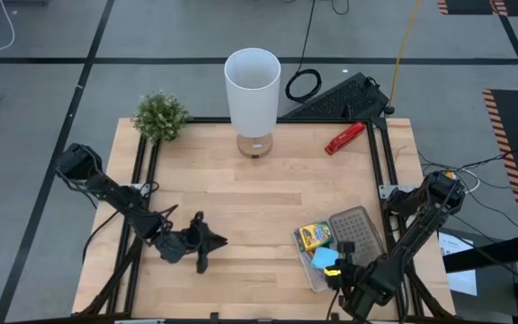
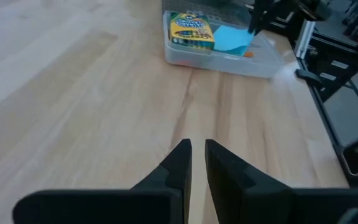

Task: Pack school essentials
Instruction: Put the blue sticky note into the supplies box, then return to Home Position

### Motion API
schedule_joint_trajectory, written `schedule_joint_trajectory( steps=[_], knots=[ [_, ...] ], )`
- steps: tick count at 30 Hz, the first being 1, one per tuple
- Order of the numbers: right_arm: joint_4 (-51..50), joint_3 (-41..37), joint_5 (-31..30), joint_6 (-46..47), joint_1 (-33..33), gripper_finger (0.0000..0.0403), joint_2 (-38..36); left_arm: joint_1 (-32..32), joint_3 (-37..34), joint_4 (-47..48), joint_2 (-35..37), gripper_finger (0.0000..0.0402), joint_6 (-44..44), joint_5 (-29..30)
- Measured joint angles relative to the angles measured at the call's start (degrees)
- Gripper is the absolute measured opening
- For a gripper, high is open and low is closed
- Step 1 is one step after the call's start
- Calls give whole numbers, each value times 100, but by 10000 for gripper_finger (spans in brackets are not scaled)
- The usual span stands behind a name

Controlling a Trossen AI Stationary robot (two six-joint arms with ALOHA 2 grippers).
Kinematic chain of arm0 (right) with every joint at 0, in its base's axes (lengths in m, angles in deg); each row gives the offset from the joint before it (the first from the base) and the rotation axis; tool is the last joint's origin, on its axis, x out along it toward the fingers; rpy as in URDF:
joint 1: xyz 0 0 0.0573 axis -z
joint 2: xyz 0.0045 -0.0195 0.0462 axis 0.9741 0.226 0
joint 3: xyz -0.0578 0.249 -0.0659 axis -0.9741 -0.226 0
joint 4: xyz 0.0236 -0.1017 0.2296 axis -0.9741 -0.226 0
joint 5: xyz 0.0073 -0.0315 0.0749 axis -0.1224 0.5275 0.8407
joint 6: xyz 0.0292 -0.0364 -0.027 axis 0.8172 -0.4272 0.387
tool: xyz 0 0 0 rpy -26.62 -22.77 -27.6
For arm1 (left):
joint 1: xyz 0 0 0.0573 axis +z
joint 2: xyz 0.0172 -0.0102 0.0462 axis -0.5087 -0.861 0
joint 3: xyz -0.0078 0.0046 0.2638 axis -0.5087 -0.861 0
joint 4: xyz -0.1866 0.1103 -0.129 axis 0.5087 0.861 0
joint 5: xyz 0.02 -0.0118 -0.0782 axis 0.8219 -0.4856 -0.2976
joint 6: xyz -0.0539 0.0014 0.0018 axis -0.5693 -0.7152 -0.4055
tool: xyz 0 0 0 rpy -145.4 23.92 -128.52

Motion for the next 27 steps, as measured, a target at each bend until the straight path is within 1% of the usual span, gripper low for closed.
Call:
schedule_joint_trajectory(
  steps=[10,14,18,21,24,27],
  knots=[
    [19,-5,7,-624,-65,82,-3,180,0,4,0,47,207,-6],
    [28,-5,6,-751,-65,104,-160,269,0,-2,0,47,272,-68],
    [63,-5,-23,-1008,-65,117,-546,381,0,-229,-2,47,723,-75],
    [252,-111,-404,-1490,-67,116,-943,526,0,-581,4,47,1290,-76],
    [681,-522,-879,-2112,-44,103,-1485,712,0,-874,66,47,1828,-123],
    [1402,-1152,-1084,-2625,130,83,-2150,985,2,-949,226,47,2212,-483]
  ],
)
